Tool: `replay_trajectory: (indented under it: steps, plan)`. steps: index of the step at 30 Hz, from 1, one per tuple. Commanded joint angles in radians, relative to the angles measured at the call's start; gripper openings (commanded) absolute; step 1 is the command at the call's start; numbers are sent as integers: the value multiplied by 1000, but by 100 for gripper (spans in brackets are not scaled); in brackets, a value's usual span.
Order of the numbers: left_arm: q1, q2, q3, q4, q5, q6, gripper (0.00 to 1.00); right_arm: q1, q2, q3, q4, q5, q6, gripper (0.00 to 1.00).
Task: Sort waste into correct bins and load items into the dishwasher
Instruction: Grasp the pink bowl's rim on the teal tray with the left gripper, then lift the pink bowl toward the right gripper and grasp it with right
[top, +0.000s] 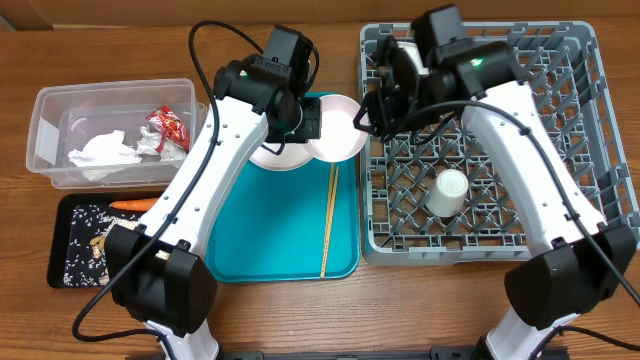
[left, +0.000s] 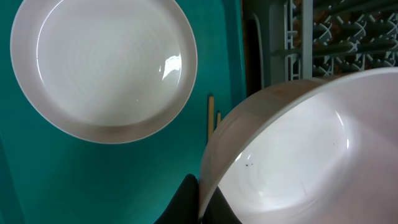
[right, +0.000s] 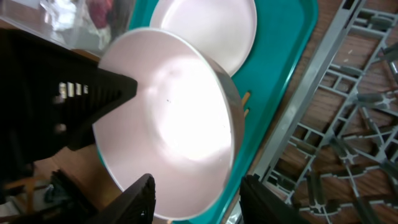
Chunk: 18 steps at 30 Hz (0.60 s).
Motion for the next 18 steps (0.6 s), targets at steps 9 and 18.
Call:
replay_trajectory:
  steps: [9, 18]
  plan:
    - [0, -6, 14, -2, 53, 31, 4, 26, -2, -86, 70, 173, 54, 27]
    - [0, -7, 14, -2, 73, 31, 6, 26, -2, -86, 87, 166, 55, 4]
